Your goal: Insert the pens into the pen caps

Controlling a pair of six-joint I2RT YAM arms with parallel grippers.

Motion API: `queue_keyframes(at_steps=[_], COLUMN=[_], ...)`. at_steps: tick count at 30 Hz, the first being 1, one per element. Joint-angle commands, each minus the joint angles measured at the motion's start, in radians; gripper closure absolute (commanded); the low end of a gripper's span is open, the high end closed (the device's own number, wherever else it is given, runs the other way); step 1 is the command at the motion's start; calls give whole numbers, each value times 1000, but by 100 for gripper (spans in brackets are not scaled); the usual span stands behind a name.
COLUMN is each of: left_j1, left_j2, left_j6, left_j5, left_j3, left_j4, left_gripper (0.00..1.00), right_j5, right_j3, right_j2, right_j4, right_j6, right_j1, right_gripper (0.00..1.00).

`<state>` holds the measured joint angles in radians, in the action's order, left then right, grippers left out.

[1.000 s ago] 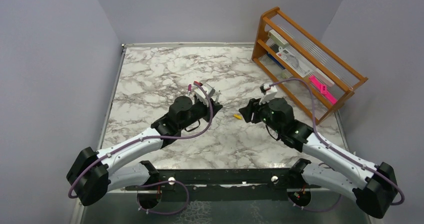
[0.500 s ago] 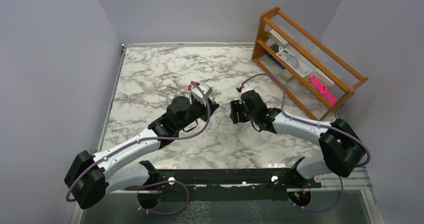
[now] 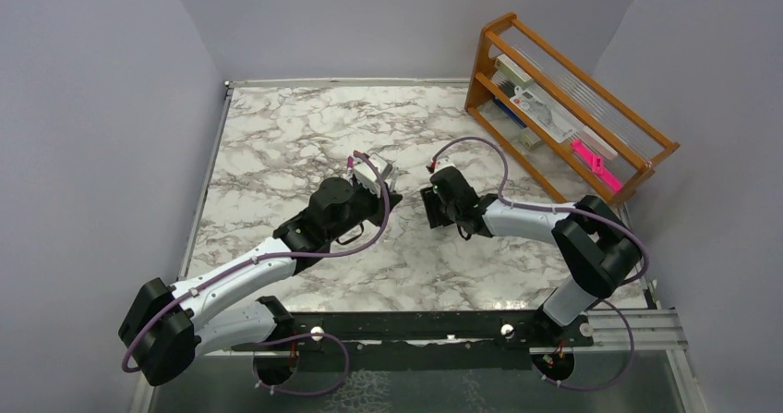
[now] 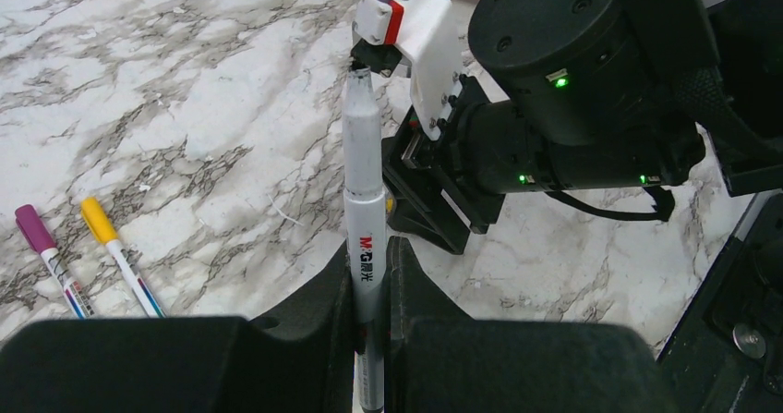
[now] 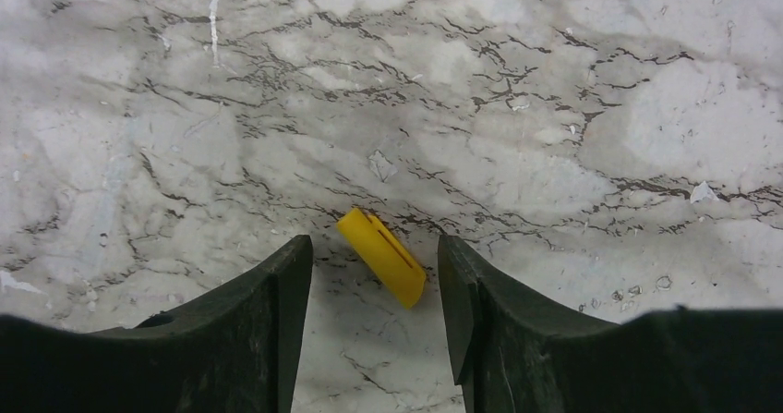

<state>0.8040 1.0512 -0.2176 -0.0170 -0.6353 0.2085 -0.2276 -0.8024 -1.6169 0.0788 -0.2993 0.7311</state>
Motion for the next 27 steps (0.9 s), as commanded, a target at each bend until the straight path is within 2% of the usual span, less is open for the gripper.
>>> queue_keyframes(at_steps=[1, 6, 11, 18, 21, 25, 27], left_j1=[-7, -8, -8, -9, -8, -8, -8], left_j2=[-6, -5, 5, 11, 7, 7, 6], left_j6=[6, 5, -3, -9, -8, -8, -6], left_j5=[15, 16, 9, 4, 5, 3, 3], left_j3=[2, 8, 9, 15, 17, 18, 19], left_j4=[3, 3, 9, 11, 12, 11, 10], left_gripper=[100, 100, 100, 100, 100, 100, 100], right_j5=[-41, -35, -19, -6, -1, -3, -15], right_j3=[-25, -14, -2, -17, -29, -33, -32], right_j2=[-31, -28, -2, 15, 21, 32, 43], right_j4=[-33, -20, -9, 20, 33, 39, 48], right_j6=[23, 3, -41, -84, -90, -89, -93], right_j1=[-6, -6, -6, -6, -6, -6, -6], right_gripper=[50, 62, 83, 92, 91, 74, 69])
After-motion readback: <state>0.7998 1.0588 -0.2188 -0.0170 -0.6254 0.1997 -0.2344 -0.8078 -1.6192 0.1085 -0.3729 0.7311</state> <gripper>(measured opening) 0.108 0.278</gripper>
